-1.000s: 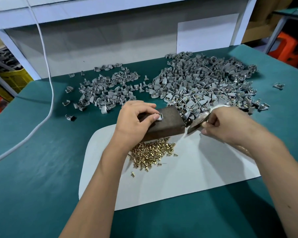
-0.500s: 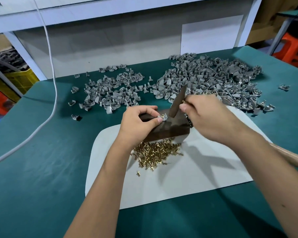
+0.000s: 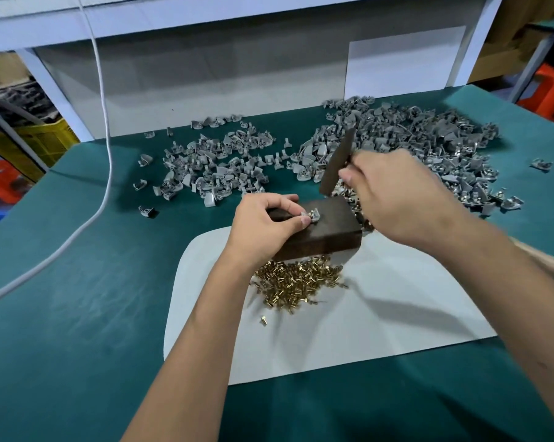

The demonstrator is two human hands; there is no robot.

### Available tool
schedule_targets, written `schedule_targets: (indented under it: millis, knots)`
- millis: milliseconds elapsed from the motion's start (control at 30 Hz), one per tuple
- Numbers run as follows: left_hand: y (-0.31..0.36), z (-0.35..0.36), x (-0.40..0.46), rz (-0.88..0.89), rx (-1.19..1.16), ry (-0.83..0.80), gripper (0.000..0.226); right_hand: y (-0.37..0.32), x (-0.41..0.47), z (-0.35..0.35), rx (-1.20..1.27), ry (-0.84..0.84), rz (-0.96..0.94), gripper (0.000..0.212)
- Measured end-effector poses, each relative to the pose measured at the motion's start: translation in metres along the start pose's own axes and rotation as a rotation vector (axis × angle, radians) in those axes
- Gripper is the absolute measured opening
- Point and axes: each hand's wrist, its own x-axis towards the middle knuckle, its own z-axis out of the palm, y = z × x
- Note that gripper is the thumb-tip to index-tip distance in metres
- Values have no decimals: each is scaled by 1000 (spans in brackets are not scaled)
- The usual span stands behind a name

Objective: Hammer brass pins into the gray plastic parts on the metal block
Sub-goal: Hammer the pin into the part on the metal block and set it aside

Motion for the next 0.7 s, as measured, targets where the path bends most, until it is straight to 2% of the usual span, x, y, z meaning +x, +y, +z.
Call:
schedule_targets:
  millis: [67,133,200,267,333,367,467,533,633,700]
  knots:
    - [0,0,0,-4,0,-3,15,-8,-3,7,19,36,-25,21]
    - [0,-1,0,-8,-17,-9,15,-14,-6,16,-40,-127,-15,21]
    - [0,-1,0,-7,-13,-11,13,-12,-2,11,-98,-196,2,22]
    - [1,0,0,-16,-7,-7,12,-8,2,2,-136,-106,-25,23]
    - [0,0,1,-13,-2,-8,14,-11,-2,2,-40,40,-39,24]
    - [-1,-1,2,-11,-4,-9,14,-16,-4,5,-15,24,-43,24]
    - [-2,-1,2,-8,-17,-16,11,-24,-7,14,-131,-175,-47,28]
    - [-2,-1,1,-10,-10,-10,10,-21,-1,5,-164,-147,-65,29]
    - [-1,-1,1,-18,10,-4,10,-20,-2,5,-52,51,-55,27]
    - [0,-1,1,-28,-1,-2,11,-25,-6,15,-62,-72,0,26]
